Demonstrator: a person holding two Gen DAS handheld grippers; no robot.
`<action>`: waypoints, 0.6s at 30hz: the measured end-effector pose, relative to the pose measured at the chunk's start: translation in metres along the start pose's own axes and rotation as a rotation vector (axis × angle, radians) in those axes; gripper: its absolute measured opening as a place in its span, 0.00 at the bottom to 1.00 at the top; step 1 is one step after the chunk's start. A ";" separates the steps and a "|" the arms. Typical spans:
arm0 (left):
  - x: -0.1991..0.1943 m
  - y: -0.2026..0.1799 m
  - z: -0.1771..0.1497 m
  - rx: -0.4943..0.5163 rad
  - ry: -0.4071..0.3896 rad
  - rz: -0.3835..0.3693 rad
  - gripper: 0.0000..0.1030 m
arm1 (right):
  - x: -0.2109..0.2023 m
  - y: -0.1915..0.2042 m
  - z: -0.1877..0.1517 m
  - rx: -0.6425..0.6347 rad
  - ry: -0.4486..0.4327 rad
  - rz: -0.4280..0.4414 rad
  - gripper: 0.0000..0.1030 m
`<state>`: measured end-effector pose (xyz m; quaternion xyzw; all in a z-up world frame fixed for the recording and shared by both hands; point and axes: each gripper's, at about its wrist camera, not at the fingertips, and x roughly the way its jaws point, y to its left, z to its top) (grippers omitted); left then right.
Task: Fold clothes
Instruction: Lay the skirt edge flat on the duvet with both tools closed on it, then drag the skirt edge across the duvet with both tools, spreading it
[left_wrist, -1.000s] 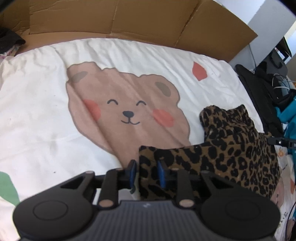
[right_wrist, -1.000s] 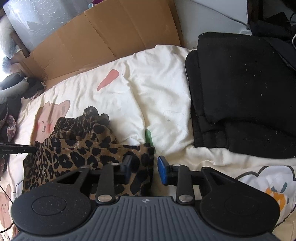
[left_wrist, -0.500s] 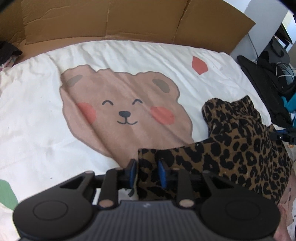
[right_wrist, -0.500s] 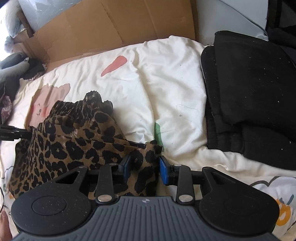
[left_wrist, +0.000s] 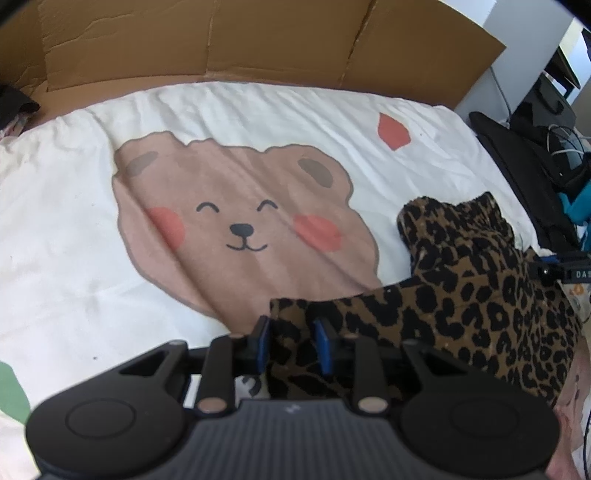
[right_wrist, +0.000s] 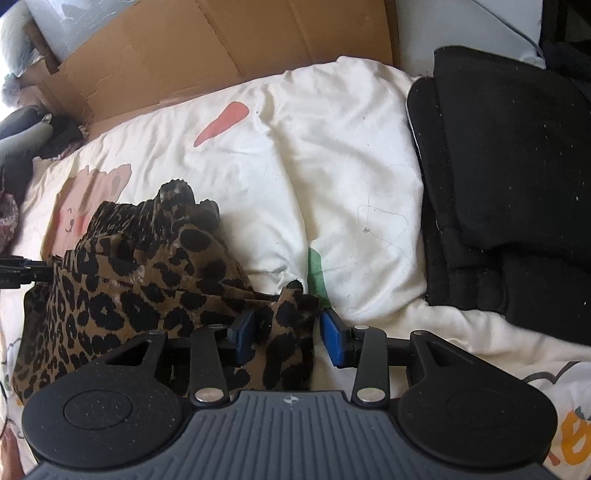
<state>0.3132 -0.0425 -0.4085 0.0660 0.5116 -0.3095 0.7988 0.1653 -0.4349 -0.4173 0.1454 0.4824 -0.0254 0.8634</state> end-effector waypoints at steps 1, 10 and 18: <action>0.000 -0.001 0.000 0.003 -0.001 0.000 0.24 | -0.001 0.001 0.000 -0.007 -0.004 0.003 0.36; -0.023 -0.007 -0.002 0.013 -0.073 0.013 0.08 | -0.027 0.016 -0.002 -0.082 -0.075 -0.066 0.11; -0.058 -0.010 0.002 -0.037 -0.125 0.011 0.08 | -0.067 0.016 -0.003 -0.067 -0.164 -0.075 0.08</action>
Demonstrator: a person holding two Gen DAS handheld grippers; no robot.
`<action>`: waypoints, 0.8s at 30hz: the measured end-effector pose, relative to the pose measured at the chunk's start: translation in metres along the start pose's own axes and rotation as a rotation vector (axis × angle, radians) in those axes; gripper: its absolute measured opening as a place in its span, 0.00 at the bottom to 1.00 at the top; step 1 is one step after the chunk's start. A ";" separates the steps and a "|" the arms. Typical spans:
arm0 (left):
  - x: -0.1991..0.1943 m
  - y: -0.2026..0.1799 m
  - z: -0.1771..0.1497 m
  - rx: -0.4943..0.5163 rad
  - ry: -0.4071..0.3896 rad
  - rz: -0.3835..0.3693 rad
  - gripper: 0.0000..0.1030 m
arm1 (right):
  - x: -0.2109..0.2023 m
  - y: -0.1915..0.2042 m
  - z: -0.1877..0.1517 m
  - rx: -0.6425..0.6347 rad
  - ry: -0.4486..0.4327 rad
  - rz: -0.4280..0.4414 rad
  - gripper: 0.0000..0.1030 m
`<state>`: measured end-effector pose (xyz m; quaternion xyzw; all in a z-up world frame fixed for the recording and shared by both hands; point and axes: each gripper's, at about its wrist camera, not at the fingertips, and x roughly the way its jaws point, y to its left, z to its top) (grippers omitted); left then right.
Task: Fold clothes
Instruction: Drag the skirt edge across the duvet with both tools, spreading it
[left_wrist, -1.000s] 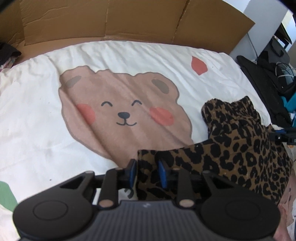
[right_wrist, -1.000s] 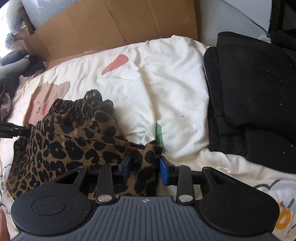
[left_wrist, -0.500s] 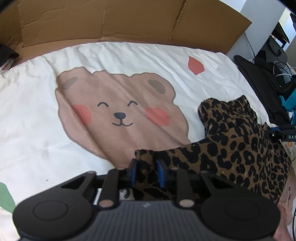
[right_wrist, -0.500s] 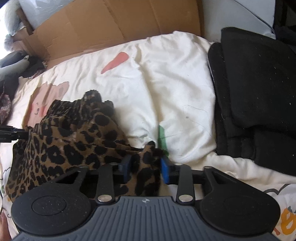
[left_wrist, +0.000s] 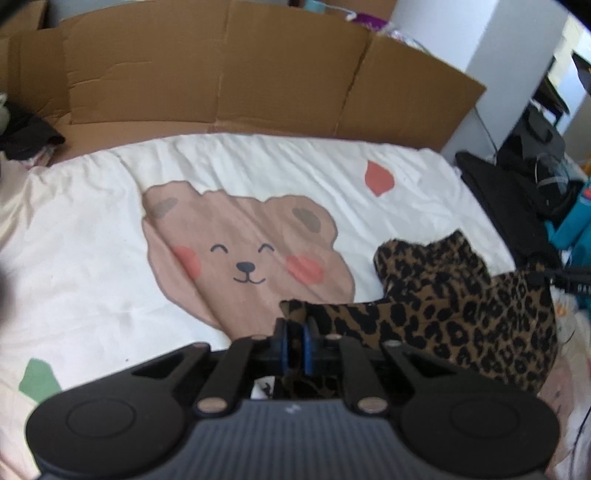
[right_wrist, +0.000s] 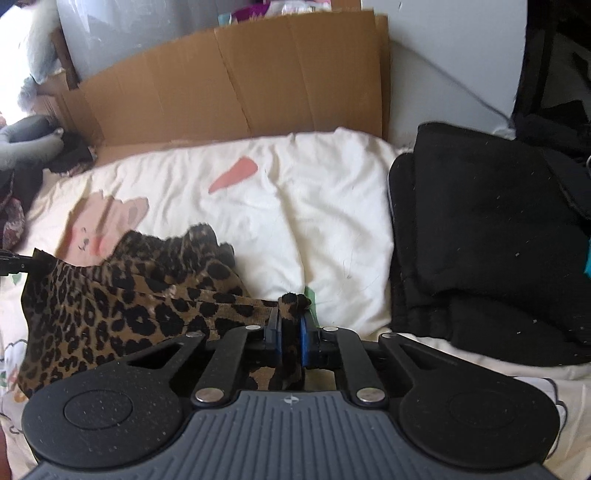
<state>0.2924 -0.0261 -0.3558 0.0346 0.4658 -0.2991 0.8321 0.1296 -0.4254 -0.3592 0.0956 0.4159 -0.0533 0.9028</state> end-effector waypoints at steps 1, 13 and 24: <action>-0.005 -0.002 0.002 0.001 -0.007 0.002 0.08 | -0.005 0.000 0.000 0.000 -0.010 0.001 0.08; -0.044 -0.015 0.022 -0.003 -0.076 0.015 0.08 | -0.042 0.001 0.013 0.029 -0.078 0.028 0.07; -0.033 -0.008 0.044 -0.019 -0.101 0.031 0.08 | -0.036 0.001 0.040 0.033 -0.113 0.039 0.07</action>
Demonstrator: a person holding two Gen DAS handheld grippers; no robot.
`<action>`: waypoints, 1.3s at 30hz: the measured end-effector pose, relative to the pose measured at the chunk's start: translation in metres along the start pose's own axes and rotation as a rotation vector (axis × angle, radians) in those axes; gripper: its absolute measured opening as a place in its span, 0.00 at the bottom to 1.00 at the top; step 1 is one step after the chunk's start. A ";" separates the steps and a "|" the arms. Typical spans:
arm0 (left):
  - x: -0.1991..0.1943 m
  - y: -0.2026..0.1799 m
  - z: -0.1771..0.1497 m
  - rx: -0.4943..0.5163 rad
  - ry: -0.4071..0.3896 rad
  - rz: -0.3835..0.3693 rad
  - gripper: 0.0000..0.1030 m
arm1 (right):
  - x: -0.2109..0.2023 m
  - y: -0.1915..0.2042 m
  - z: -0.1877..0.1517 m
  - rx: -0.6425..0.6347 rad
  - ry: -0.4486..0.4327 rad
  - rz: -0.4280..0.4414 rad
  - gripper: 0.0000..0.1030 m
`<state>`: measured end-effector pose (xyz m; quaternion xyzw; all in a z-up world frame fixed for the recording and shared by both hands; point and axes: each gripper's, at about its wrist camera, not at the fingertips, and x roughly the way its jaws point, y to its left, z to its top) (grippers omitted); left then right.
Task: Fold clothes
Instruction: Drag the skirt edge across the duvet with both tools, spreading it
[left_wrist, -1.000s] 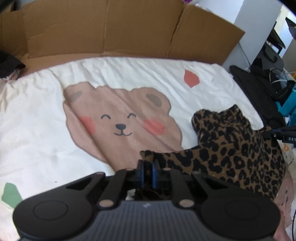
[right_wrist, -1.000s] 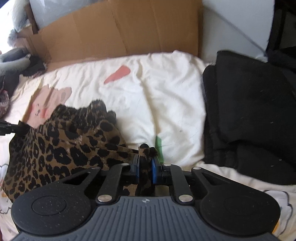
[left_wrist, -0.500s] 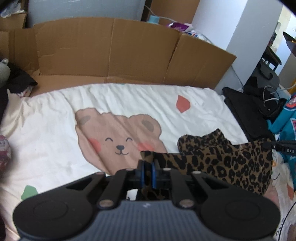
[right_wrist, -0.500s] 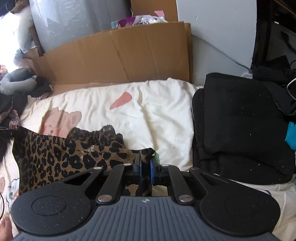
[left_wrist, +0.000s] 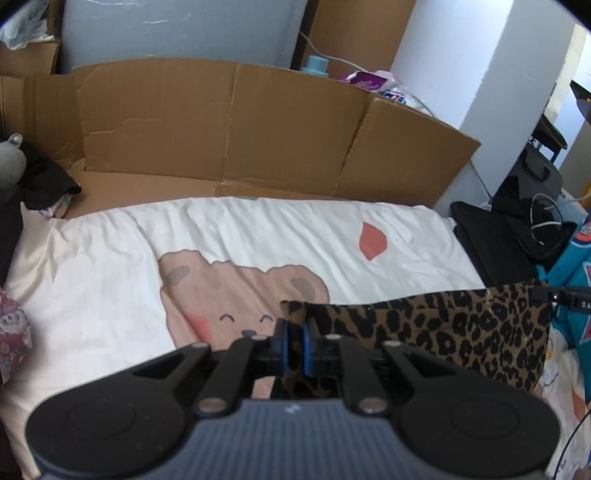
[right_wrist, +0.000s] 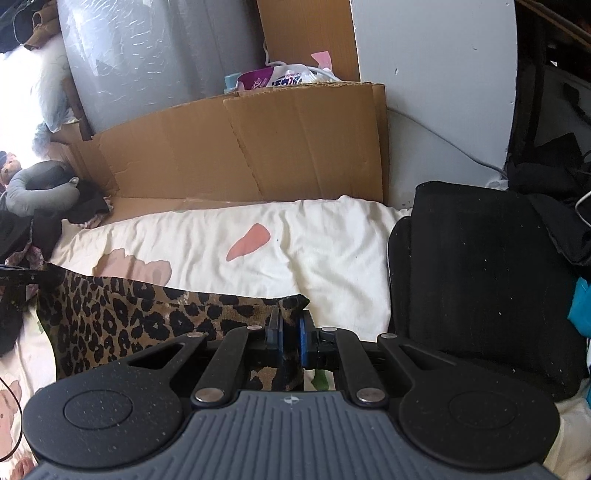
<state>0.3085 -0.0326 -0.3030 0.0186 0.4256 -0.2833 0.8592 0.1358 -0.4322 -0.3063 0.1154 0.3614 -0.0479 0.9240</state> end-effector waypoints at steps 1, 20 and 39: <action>0.003 0.001 0.001 0.002 0.002 0.003 0.08 | 0.003 0.000 0.001 -0.001 0.000 -0.001 0.07; 0.070 0.028 -0.009 0.002 0.127 0.030 0.08 | 0.082 -0.012 0.001 0.027 0.145 -0.015 0.06; 0.064 0.004 -0.005 -0.023 0.154 0.080 0.16 | 0.088 -0.016 -0.004 0.081 0.143 -0.031 0.16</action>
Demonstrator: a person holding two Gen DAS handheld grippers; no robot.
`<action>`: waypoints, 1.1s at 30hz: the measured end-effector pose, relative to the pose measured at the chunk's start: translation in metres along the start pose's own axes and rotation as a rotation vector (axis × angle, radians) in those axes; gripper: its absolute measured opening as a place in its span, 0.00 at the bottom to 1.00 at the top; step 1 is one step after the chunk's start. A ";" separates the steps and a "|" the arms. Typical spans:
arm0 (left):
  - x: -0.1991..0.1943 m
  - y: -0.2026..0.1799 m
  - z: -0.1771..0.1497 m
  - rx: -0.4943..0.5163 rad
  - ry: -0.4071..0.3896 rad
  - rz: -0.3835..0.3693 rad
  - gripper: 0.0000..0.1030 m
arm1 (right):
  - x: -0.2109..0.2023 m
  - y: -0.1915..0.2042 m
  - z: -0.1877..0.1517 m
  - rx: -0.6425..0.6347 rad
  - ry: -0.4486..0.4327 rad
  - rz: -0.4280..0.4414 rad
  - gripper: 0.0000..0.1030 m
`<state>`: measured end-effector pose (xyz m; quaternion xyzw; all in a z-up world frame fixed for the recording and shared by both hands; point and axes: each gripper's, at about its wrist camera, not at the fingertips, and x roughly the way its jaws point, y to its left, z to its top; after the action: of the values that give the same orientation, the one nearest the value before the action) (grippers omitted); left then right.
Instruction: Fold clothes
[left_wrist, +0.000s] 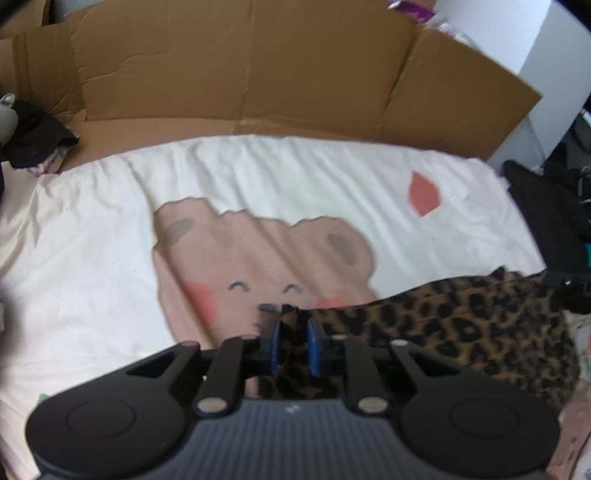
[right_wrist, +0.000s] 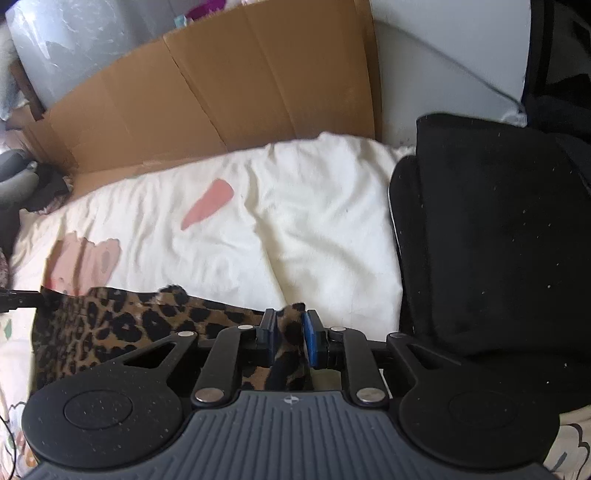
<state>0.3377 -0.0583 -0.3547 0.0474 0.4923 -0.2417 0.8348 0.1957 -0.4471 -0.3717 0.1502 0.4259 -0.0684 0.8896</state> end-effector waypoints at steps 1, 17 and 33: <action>-0.002 -0.005 0.001 0.004 -0.007 -0.015 0.17 | -0.004 0.002 0.000 -0.005 -0.010 -0.002 0.16; 0.005 -0.087 0.006 0.102 -0.009 -0.145 0.29 | -0.015 0.052 0.002 -0.069 -0.072 0.051 0.16; 0.046 -0.126 0.003 0.247 0.005 -0.170 0.30 | 0.031 0.088 -0.004 -0.179 0.038 0.104 0.18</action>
<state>0.3018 -0.1865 -0.3721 0.1084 0.4631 -0.3701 0.7980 0.2340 -0.3623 -0.3795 0.0932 0.4385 0.0192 0.8937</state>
